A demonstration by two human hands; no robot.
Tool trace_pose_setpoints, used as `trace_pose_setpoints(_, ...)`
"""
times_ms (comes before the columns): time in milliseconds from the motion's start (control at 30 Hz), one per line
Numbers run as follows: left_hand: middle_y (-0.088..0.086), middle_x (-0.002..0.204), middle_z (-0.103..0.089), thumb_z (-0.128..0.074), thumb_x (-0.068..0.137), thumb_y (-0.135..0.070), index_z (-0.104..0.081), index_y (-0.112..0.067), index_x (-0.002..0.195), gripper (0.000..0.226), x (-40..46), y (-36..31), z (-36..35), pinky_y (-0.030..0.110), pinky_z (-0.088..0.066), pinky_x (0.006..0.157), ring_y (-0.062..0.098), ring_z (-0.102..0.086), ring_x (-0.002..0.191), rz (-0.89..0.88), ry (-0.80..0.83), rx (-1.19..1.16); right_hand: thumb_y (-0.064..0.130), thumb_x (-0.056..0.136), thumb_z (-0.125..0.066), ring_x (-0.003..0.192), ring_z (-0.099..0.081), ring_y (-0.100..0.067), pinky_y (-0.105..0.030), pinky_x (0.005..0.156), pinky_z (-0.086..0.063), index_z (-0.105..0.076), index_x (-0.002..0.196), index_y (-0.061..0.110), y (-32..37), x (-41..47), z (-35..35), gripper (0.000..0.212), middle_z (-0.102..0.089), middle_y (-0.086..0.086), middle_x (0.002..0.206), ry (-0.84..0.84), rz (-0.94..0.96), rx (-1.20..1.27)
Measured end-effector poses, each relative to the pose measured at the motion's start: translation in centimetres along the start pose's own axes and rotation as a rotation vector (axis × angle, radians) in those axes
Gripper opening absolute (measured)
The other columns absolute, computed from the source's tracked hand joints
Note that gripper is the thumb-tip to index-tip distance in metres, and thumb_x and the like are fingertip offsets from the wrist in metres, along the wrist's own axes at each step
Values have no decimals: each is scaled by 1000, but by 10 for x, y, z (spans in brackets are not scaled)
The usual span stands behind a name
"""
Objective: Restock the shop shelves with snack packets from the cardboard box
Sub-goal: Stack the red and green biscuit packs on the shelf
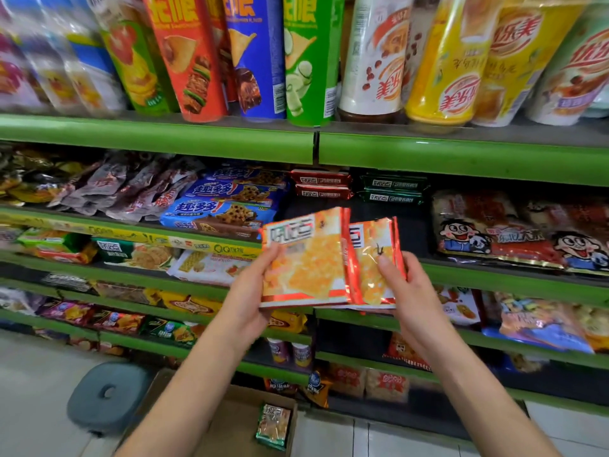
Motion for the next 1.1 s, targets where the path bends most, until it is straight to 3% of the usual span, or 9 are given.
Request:
trace_pose_setpoints(133,0,116,-75,-58,92,-58,-67,-32,121,40,3,17,-22,47,-54,97,25,-71,109,-55,-43,139,48,98,-50,88,-75,-19,-28,60,-59,-56,122,26,-2,3,-15,32,-77,1,103,20,-36,1)
trace_pose_setpoints(300,-5,111,-76,-51,99,-53,-56,-31,126,35,17,8,-36,47,-56,96,18,-74,102,-97,-42,245,86,68,-58,102,-73,-17,-23,68,-60,-60,127,25,10,13,-25,85,-74,1,117,175,-63,-7)
trace_pose_setpoints(400,-3,110,-77,-51,100,-49,-56,-25,128,37,32,-15,-40,47,-58,93,19,-74,100,-160,-27,291,88,60,-63,114,-68,-16,-26,88,-57,-63,128,27,26,35,-20,91,-70,1,126,221,-51,-92)
trace_pose_setpoints(567,3,126,-66,-50,84,-65,-42,-23,144,73,69,-61,-51,49,-50,104,27,-65,115,-321,-48,512,51,59,-82,99,-74,-19,-36,88,-57,-59,127,13,50,82,-24,81,-77,-2,109,234,-67,-198)
trace_pose_setpoints(700,-19,106,-63,-46,99,-56,-25,-28,154,65,91,-81,-56,10,-50,81,6,-64,95,-466,-10,830,12,68,-87,100,-73,-23,-46,100,-53,-64,113,17,57,120,-23,51,-76,-6,108,128,13,-330)
trace_pose_setpoints(800,5,138,-59,-51,103,-33,-29,-17,154,57,107,-79,-50,35,-41,112,22,-55,129,-437,68,866,-4,63,-87,108,-68,-26,-48,101,-52,-57,127,15,59,138,-22,73,-70,-8,119,50,86,-464)
trace_pose_setpoints(900,6,150,-49,-51,103,-30,-25,-19,156,60,109,-76,-46,43,-31,119,22,-44,139,-413,104,861,-5,65,-87,110,-65,-21,-32,97,-53,-36,147,18,48,144,-24,99,-67,-4,124,69,84,-514)
trace_pose_setpoints(967,4,145,-54,-58,100,-31,-27,-21,155,63,107,-74,-45,40,-35,116,21,-49,134,-397,118,852,-1,66,-88,97,-65,-4,-9,77,-49,-36,146,16,37,142,-23,97,-68,9,110,125,58,-551)
trace_pose_setpoints(1100,-2,131,-60,-69,94,-25,-38,-16,144,60,109,-69,-42,32,-39,105,17,-55,122,-356,129,973,1,65,-88,93,-61,5,-2,65,-42,-50,128,20,29,140,-15,76,-66,19,98,165,12,-617)
Point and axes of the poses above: each hand's wrist, its own x-axis towards the middle knuckle, its own z-axis out of the back of the hand, y = z × x, the point moved 6 cm from there along x, towards the middle knuckle
